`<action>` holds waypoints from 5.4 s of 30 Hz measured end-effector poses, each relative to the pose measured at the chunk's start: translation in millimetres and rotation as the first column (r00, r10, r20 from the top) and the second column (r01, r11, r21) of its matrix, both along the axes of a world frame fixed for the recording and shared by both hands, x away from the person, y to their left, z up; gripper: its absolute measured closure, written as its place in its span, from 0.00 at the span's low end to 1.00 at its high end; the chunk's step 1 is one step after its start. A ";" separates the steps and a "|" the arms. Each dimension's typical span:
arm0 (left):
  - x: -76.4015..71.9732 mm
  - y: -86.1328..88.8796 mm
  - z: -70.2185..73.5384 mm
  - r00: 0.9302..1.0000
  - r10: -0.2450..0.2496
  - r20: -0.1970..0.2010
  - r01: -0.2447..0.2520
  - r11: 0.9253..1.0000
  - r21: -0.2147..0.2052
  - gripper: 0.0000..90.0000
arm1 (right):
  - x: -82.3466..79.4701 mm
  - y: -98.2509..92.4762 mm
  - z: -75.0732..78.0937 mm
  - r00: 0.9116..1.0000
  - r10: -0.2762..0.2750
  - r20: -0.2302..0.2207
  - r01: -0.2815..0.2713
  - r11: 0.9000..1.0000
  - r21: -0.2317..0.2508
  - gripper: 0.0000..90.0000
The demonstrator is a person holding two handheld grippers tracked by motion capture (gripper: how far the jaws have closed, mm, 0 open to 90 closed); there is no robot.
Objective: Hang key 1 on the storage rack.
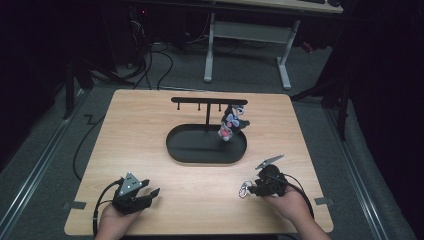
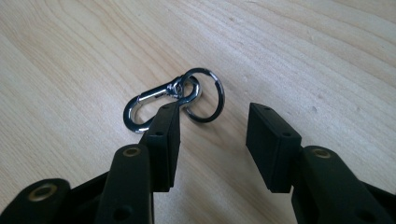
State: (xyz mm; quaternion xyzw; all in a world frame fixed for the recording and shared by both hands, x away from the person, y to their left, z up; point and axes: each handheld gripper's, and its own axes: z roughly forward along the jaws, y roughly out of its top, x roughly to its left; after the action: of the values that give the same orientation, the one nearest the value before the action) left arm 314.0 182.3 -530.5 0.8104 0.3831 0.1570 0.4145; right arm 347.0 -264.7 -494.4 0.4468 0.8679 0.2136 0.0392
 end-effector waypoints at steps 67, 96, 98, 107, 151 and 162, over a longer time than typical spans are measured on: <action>1.0 -1.3 -3.4 1.000 -0.024 -0.015 0.025 1.000 0.013 0.50 | 7.9 28.6 18.6 0.987 0.051 -0.152 -0.080 0.979 -0.188 0.99; -1.3 -0.6 -1.6 0.999 -0.035 0.008 0.035 0.999 0.001 0.49 | 4.5 27.9 69.6 0.988 0.107 -0.110 -0.123 0.981 -0.148 1.00; -1.3 -1.0 -1.6 0.999 -0.037 0.008 0.037 0.999 0.001 0.49 | 4.5 27.6 74.3 0.990 0.084 -0.117 -0.100 0.985 -0.144 1.00; -0.8 0.3 -1.6 0.999 -0.036 0.006 0.036 0.999 -0.003 0.49 | -0.5 21.7 56.7 0.984 0.064 -0.167 -0.093 0.981 -0.170 1.00; -0.7 -3.0 -3.6 0.999 -0.050 -0.008 0.050 0.999 0.010 0.49 | -26.7 1.7 24.3 0.982 0.033 -0.186 -0.077 0.970 -0.232 0.98; -0.7 -3.0 -4.0 0.999 -0.048 -0.008 0.048 0.999 0.007 0.49 | -20.4 1.5 18.2 0.989 0.008 -0.151 -0.044 0.971 -0.237 0.93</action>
State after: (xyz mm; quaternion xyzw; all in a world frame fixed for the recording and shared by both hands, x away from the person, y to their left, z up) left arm 313.3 179.3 -534.5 0.8215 0.3646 0.1450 0.4137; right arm 326.5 -263.3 -476.2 0.4423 0.8935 0.0740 0.0251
